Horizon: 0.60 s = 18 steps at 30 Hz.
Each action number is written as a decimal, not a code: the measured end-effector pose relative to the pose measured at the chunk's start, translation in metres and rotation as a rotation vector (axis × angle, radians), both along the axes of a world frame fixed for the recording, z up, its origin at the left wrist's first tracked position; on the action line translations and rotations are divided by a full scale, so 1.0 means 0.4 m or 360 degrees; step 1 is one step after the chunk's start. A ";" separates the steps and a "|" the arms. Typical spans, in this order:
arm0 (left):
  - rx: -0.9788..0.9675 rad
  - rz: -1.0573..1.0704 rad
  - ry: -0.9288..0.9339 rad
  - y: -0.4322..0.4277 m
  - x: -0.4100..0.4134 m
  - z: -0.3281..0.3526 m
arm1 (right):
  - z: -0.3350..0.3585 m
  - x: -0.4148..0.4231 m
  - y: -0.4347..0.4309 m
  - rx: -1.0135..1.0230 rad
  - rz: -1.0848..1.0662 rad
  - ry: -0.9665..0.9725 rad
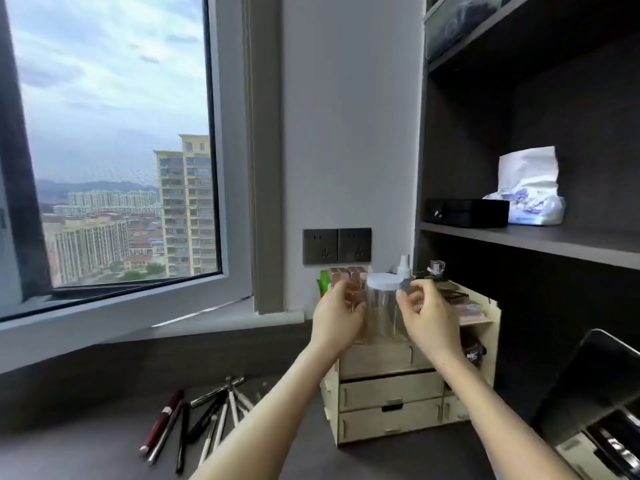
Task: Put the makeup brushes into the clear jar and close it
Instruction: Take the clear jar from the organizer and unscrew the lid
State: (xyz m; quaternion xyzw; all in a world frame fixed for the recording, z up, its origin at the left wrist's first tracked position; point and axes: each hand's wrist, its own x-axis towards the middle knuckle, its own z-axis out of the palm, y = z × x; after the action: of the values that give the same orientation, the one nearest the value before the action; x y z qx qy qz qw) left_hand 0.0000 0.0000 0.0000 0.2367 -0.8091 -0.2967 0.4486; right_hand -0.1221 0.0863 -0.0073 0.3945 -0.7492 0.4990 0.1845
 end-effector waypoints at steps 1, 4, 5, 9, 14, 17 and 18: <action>0.0037 -0.0010 -0.0030 -0.007 -0.019 -0.009 | -0.004 -0.010 -0.016 0.0009 -0.0010 -0.0049; 0.0118 -0.0027 -0.0098 -0.027 -0.070 -0.036 | -0.016 -0.034 -0.063 0.0071 -0.0051 -0.0136; 0.0123 -0.0043 -0.0101 -0.036 -0.088 -0.048 | -0.023 -0.043 -0.079 0.0066 -0.0044 -0.0145; 0.0081 -0.0056 -0.0071 -0.053 -0.122 -0.068 | -0.036 -0.060 -0.103 0.0010 0.0021 -0.0206; 0.0024 -0.0113 0.0062 -0.030 -0.115 -0.052 | -0.017 -0.041 -0.083 -0.0158 0.0022 -0.0120; -0.0092 -0.0121 0.0220 0.001 -0.078 -0.014 | 0.028 0.012 -0.054 -0.0417 0.0130 -0.0044; -0.0164 -0.0107 0.0279 0.012 -0.057 0.001 | 0.042 0.037 -0.045 -0.0507 0.0180 -0.0027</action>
State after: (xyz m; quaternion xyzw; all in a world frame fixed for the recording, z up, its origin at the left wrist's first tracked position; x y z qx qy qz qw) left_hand -0.0229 0.0047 0.0004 0.1592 -0.7885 -0.2893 0.5189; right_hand -0.1072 0.0684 0.0097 0.3977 -0.6387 0.6243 0.2101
